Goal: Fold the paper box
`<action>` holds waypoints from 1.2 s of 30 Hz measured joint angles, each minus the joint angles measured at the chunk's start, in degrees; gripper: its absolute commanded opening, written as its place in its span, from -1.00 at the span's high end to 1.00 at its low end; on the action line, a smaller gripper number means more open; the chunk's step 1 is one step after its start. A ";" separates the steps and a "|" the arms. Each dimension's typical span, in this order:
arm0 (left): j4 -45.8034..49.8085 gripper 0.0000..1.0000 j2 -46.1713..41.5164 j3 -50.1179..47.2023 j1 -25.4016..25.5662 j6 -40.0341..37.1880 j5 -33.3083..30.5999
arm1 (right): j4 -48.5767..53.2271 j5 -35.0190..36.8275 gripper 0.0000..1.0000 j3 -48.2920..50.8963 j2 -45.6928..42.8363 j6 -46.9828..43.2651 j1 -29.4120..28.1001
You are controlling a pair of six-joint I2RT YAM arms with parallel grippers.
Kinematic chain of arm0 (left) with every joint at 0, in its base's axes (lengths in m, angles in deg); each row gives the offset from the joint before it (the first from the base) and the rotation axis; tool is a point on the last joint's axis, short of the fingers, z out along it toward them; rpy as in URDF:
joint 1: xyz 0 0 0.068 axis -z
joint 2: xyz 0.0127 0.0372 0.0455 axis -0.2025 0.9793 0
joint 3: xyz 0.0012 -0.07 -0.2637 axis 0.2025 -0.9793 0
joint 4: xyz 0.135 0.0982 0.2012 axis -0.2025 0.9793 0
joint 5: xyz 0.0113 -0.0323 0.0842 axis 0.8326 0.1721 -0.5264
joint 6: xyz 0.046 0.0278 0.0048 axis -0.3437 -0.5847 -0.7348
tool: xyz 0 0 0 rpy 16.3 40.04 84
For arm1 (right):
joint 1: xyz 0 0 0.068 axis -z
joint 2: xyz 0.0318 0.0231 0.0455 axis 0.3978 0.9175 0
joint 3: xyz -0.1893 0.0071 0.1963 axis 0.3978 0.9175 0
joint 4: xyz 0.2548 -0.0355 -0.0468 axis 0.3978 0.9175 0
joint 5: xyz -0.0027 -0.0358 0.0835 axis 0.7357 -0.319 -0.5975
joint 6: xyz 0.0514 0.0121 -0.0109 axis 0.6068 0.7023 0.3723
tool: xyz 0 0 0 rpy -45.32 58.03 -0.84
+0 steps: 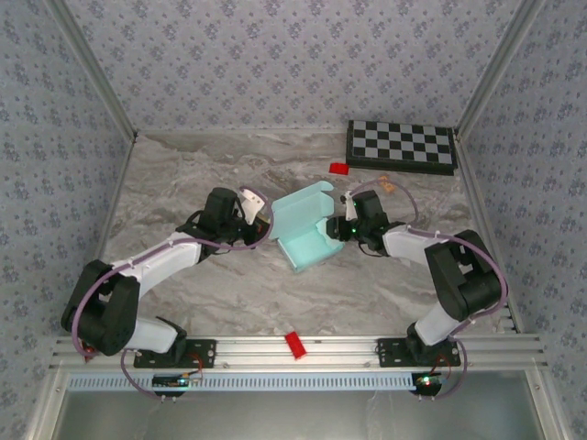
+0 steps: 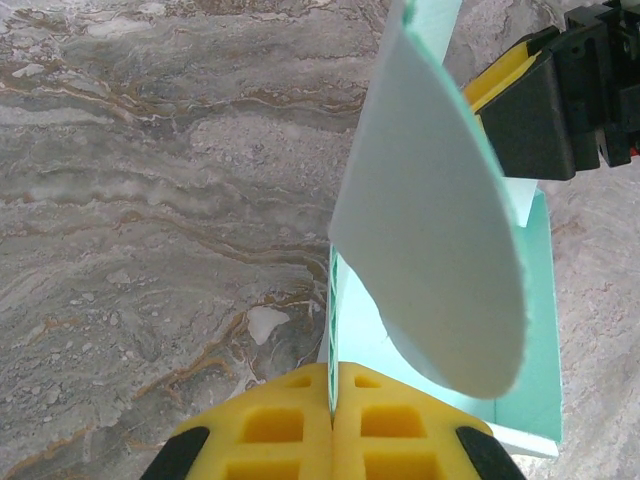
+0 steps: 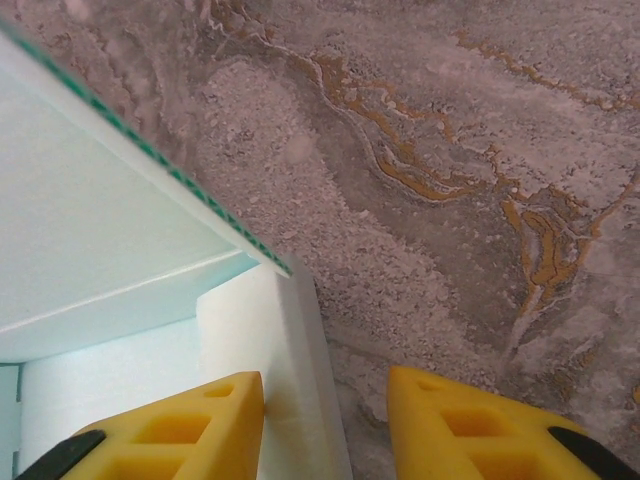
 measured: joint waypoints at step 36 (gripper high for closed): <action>2.49 1.00 2.80 3.65 -0.02 -2.82 2.05 | 6.62 12.09 0.33 -5.53 4.07 -3.52 -4.52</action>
